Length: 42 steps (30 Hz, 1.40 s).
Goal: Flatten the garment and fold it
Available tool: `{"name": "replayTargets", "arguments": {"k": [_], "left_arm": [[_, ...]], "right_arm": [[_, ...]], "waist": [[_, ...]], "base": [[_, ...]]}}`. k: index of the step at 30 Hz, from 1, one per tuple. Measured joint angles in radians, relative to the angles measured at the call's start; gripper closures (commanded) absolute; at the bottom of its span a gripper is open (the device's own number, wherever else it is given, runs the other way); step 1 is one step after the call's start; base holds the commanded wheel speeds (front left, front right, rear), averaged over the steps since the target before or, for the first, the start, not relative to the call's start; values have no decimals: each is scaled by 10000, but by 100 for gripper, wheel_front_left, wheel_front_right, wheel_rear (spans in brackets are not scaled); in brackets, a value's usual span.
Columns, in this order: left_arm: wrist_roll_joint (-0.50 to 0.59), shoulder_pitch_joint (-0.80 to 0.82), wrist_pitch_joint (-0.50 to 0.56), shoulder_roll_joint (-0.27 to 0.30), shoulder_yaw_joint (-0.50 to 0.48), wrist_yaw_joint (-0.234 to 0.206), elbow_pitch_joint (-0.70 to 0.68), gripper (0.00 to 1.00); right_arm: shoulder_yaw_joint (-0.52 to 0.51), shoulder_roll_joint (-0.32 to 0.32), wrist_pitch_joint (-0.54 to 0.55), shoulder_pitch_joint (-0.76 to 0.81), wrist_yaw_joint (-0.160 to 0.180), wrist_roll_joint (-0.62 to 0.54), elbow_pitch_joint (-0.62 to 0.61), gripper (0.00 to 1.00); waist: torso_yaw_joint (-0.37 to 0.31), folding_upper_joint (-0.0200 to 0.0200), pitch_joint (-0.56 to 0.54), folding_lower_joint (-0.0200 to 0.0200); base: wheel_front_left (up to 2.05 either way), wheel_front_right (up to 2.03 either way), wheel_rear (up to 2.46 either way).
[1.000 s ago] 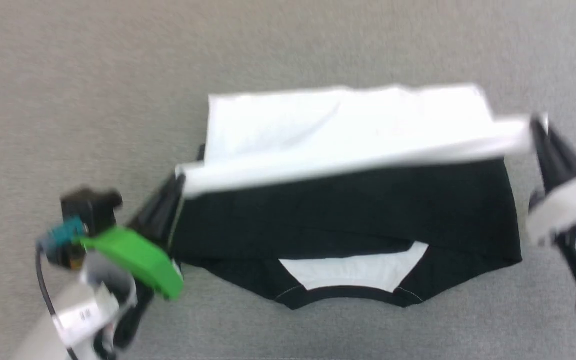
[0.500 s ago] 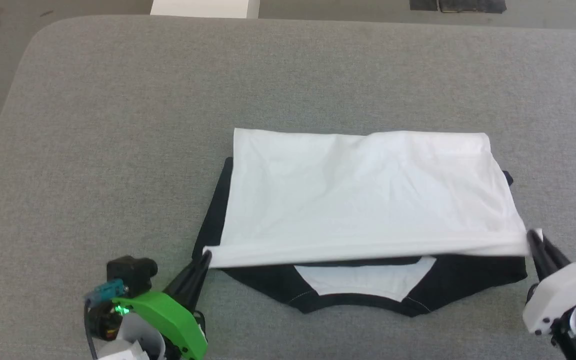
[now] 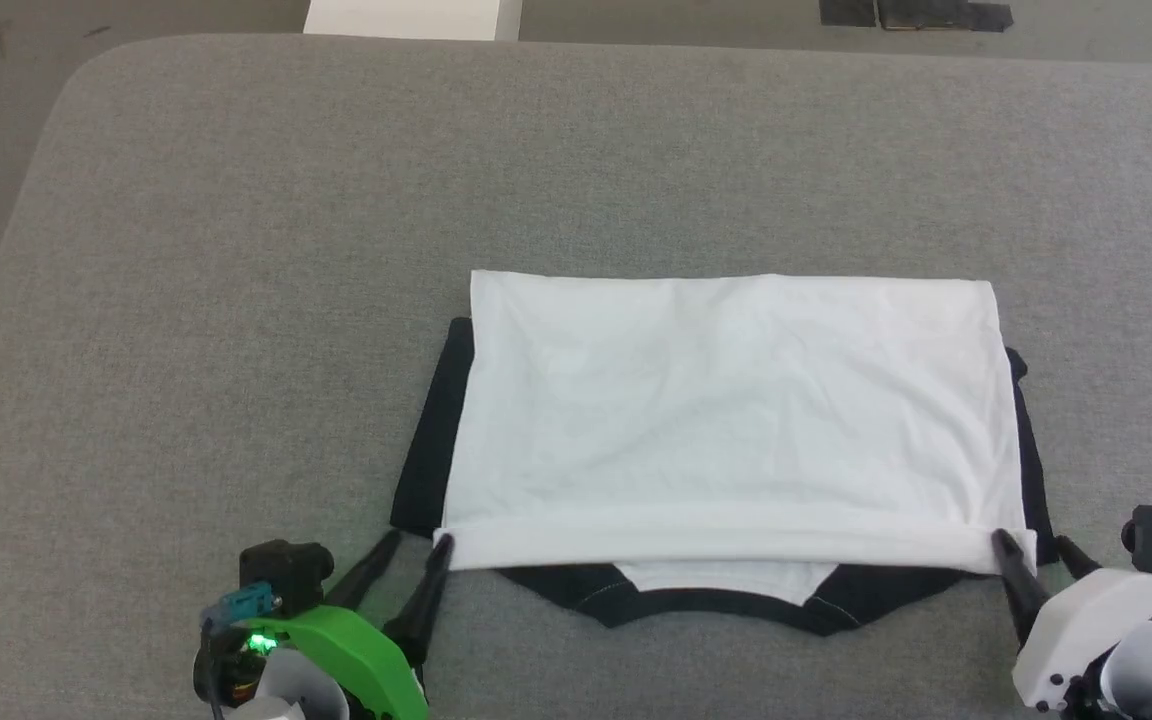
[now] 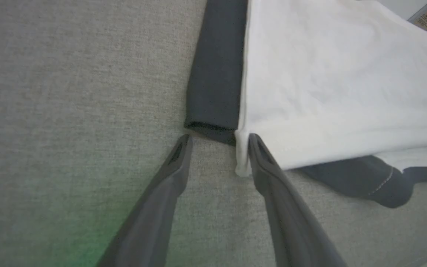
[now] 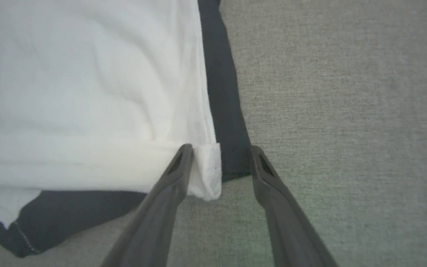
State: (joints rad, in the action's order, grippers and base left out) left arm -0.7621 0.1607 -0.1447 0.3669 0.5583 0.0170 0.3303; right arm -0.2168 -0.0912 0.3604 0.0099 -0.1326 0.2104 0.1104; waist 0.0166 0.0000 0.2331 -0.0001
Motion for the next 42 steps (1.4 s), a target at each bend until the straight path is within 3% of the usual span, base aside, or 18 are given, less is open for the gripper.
{"name": "replayTargets", "arguments": {"k": [4, 9, 12, 15, 24, 30, 35, 36, 38, 39, 40, 41, 42], "left_arm": [[-4, -28, -360, -2, -205, -61, -56, 0], [433, -54, -1028, 23, -1009, -671, -698, 0], [851, -57, -1093, -82, -1779, -982, -1260, 0], [2006, -38, -1126, -656, -3152, -1072, -2343, 0], [4136, 320, -1133, -1716, -4654, -535, -2738, 0], [4798, 484, -1133, -2086, -5116, -75, -2460, 0], [5020, 481, -1133, -2399, -5421, 234, -2337, 0], [5053, 480, -1133, -2437, -5471, 274, -2307, 0], [5133, 476, -1133, -2491, -5578, 362, -2257, 0], [5223, 469, -1133, -2527, -5653, 387, -2240, 0], [5296, 453, -1133, -2571, -5728, 447, -2236, 0], [5338, 445, -1133, -2615, -5787, 464, -2228, 0], [5340, 440, -1133, -2650, -5835, 502, -2222, 0]], "right_arm": [[-155, 58, -142, 280, 2, 155, -364, 0], [-546, 190, -552, 491, 4, 522, -1158, 0], [-744, 288, -888, 458, 4, 648, -1503, 0], [-1009, 364, -1135, 71, 4, 754, -1417, 0], [-1262, 387, -224, -1686, 6, 1070, 1034, 0], [-1233, 393, 805, -2619, 4, 888, 2458, 0], [-1127, 247, 1722, -2977, 6, 901, 2857, 0], [-1045, 199, 1873, -2989, 6, 978, 2865, 9], [-918, 169, 2080, -2992, 8, 1340, 2869, 62], [-857, 136, 2161, -2988, 8, 1528, 2869, 74], [-775, 136, 2194, -2968, 8, 1632, 2857, 92], [-698, 161, 2190, -2937, 8, 1634, 2813, 100], [-685, 199, 2184, -2906, 8, 1632, 2775, 100]], "waist": [[46, 0, -139, 0], [114, 0, -332, 0], [127, 0, -429, 0], [134, 0, -437, 0], [157, 0, -259, 0], [174, 0, -143, 0], [228, 0, -149, 0], [235, 0, -159, 0], [238, 0, -186, 0], [235, 0, -209, 0], [229, 0, -236, 1], [219, 0, -260, 1], [208, 0, -278, 1]], "base": [[0, 0, 0], [0, 0, 0], [0, 0, 0], [0, 0, 0], [0, 0, 0], [0, 0, 0], [0, 0, 0], [0, 0, 0], [0, 0, 0], [0, 0, 0], [0, 0, 0], [0, 0, 0], [0, 0, 0]]}}
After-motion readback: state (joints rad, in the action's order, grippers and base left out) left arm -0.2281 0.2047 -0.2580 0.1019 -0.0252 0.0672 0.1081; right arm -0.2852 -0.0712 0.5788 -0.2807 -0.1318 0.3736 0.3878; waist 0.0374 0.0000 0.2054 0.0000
